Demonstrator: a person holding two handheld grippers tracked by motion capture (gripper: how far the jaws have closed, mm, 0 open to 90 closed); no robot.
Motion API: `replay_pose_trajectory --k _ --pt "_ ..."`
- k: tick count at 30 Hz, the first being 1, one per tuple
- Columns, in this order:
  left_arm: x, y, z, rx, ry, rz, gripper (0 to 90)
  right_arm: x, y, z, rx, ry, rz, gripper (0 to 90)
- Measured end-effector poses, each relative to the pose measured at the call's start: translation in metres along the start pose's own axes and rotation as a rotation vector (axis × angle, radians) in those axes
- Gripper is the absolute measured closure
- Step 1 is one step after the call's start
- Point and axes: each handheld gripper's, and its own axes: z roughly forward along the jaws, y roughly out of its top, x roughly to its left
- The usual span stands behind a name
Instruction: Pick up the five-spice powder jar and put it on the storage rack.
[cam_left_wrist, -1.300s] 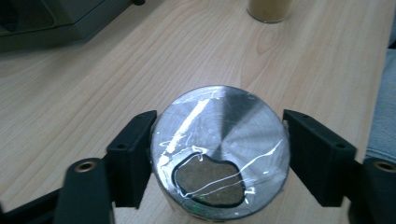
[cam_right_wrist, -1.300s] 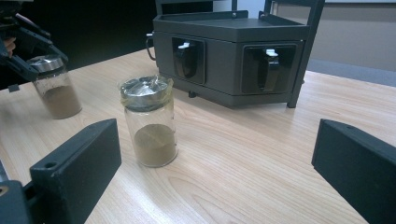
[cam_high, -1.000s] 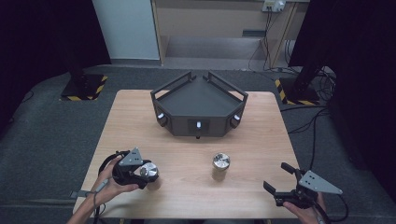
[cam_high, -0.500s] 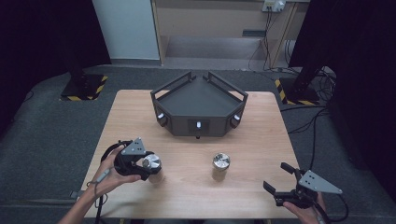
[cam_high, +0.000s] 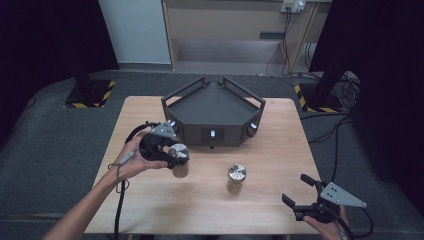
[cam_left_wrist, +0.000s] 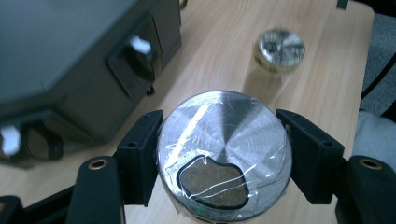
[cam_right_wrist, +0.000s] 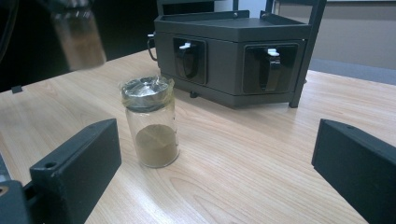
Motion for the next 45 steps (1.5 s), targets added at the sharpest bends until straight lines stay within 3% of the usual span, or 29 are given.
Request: replay_pose_trajectory --k 3,4,6,9,21,27,33,38,45 --pt "0.007 0.021 0.000 -0.012 -0.001 -0.002 34.0 0.000 0.000 -0.001 -0.001 0.000 0.001 1.8" --pt "0.007 0.021 0.000 -0.012 -0.001 -0.002 33.9 0.000 0.000 -0.001 -0.001 0.000 0.001 1.8" --pt "0.012 0.041 0.001 -0.010 0.013 -0.006 34.0 -0.001 -0.001 -0.001 -0.003 0.001 0.002 1.8" --pt "0.019 0.059 0.003 -0.008 0.025 -0.014 34.0 -0.001 -0.001 -0.001 -0.006 0.002 0.004 1.7" --pt "0.045 0.104 0.010 -0.030 0.091 -0.049 34.0 -0.002 -0.003 -0.002 -0.008 0.000 0.015 1.7" --pt "0.054 0.117 0.014 -0.033 0.135 -0.052 34.0 -0.004 -0.003 -0.001 -0.009 0.006 0.020 1.6" --pt "0.070 0.126 0.024 -0.042 0.170 -0.110 34.0 -0.004 -0.004 -0.002 -0.011 0.007 0.025 1.5" --pt "0.083 0.125 0.032 -0.072 0.201 -0.166 34.0 -0.005 -0.005 -0.001 -0.011 0.003 0.034 1.5" --pt "0.093 0.127 0.041 -0.050 0.223 -0.179 34.0 -0.007 -0.006 0.000 -0.013 0.007 0.045 1.2"
